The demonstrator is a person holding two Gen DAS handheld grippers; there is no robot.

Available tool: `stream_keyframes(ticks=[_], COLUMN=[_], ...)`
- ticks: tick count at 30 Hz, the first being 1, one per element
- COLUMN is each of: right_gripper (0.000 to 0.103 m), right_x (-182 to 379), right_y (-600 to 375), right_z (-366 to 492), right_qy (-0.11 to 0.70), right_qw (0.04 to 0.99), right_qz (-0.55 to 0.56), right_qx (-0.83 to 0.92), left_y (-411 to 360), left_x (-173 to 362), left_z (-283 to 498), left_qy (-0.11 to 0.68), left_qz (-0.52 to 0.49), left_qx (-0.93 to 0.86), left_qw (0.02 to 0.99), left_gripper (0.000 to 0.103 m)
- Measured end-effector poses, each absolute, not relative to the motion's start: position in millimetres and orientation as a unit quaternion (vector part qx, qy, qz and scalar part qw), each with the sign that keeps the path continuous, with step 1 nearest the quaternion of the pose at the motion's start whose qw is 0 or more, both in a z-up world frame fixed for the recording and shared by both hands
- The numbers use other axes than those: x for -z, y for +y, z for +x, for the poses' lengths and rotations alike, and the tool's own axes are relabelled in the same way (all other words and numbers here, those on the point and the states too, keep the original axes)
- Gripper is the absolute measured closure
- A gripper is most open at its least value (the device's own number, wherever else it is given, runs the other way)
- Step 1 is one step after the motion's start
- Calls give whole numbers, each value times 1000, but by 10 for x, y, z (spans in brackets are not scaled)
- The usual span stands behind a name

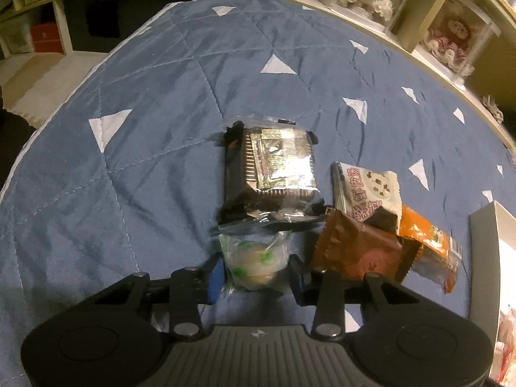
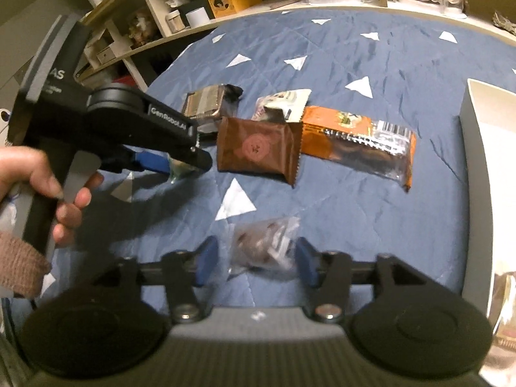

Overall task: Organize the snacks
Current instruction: 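Grasp the clear brown-filled bag with the right tool while the left tool grasps the green-dotted bag, then carry both bags into the white tray and open both tools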

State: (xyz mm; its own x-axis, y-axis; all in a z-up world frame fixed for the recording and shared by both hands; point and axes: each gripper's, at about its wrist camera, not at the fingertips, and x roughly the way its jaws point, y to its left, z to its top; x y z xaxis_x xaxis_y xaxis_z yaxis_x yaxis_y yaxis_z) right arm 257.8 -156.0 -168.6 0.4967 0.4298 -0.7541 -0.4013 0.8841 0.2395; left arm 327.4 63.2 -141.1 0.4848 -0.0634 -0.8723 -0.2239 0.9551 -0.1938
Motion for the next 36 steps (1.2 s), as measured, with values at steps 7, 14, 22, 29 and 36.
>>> stream_keyframes(ticks=[7, 14, 22, 29, 36], right_gripper=[33, 55, 57, 58, 58], right_x=[1726, 1752, 1559, 1232, 884], right_y=[-1430, -1509, -1594, -1863, -2219], right_z=[2586, 2657, 2574, 2544, 2477], right_qy=[432, 433, 404, 368, 332], right_qw=[870, 870, 886, 908, 928], right_qz=[-27, -2, 2, 26, 34], right_qx=[-237, -236, -226, -200, -166], left_y=[597, 559, 521, 451, 259], left_x=[1356, 1301, 1096, 793, 552], left_z=[3136, 3030, 2914, 2805, 2709], left_qy=[508, 506, 481, 442, 413], left_qz=[-140, -140, -131, -133, -128], left_qx=[-32, -22, -12, 13, 47], left_qw=[849, 851, 867, 887, 901], left_gripper=[62, 62, 62, 62, 62])
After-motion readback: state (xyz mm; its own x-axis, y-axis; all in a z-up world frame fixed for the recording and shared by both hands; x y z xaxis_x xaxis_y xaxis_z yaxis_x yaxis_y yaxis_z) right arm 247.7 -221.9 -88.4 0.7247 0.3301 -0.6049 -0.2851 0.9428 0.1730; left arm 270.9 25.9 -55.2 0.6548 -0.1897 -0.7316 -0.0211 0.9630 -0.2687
